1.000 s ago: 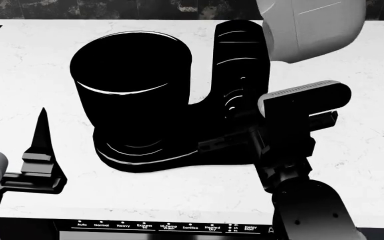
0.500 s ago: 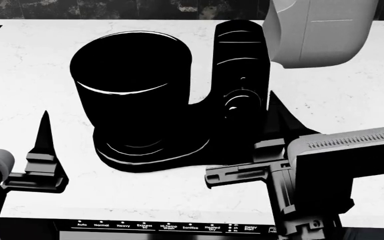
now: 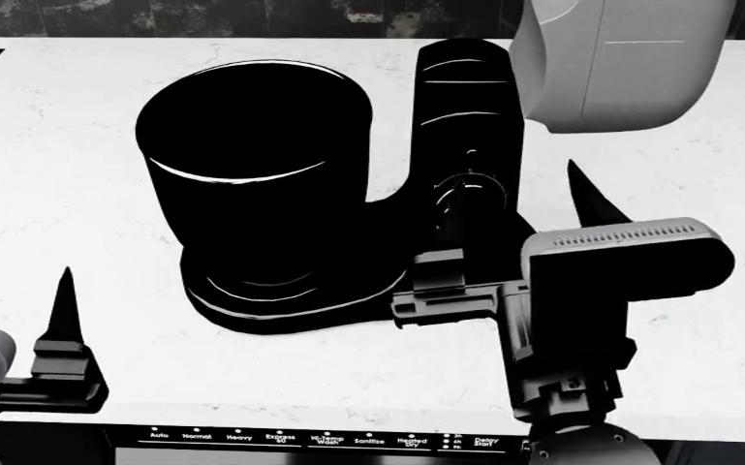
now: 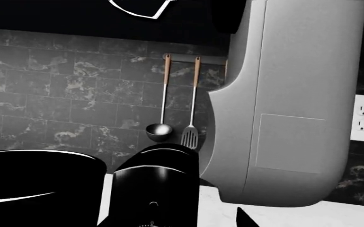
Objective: Open the stand mixer head.
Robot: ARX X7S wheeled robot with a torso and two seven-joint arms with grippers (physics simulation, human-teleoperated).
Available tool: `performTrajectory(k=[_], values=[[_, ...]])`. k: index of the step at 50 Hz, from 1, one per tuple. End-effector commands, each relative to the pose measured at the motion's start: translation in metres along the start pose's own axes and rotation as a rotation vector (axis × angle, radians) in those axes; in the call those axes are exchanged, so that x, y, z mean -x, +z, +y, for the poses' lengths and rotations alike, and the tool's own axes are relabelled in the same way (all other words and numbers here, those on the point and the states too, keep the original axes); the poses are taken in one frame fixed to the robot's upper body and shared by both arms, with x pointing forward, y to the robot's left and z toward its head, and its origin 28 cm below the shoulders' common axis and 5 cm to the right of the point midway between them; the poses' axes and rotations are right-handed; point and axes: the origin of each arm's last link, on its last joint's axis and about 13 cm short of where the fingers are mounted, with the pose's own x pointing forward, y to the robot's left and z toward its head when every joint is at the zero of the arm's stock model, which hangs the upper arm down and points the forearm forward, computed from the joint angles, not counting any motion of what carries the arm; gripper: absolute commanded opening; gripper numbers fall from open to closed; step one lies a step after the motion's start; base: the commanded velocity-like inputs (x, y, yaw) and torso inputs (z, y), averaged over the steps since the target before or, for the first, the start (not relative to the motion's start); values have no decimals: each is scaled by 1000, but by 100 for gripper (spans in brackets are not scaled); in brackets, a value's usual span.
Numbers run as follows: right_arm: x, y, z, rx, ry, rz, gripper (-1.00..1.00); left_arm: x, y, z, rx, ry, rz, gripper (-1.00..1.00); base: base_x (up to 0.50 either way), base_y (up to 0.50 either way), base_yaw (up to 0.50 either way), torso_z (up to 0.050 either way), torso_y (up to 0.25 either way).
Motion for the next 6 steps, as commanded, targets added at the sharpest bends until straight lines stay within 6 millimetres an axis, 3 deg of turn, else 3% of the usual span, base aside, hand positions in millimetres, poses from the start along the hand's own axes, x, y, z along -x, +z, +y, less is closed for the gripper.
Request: performTrajectory(k=[1,6], values=[[-24,-2,2,18,-46,-13,100,18,-4,11,1,10,34,100,0,0,0,0,0],[-30,0,1,34,-74,-37,100,24,-3,11,-1,-15,34,100,0,0,0,0,0]])
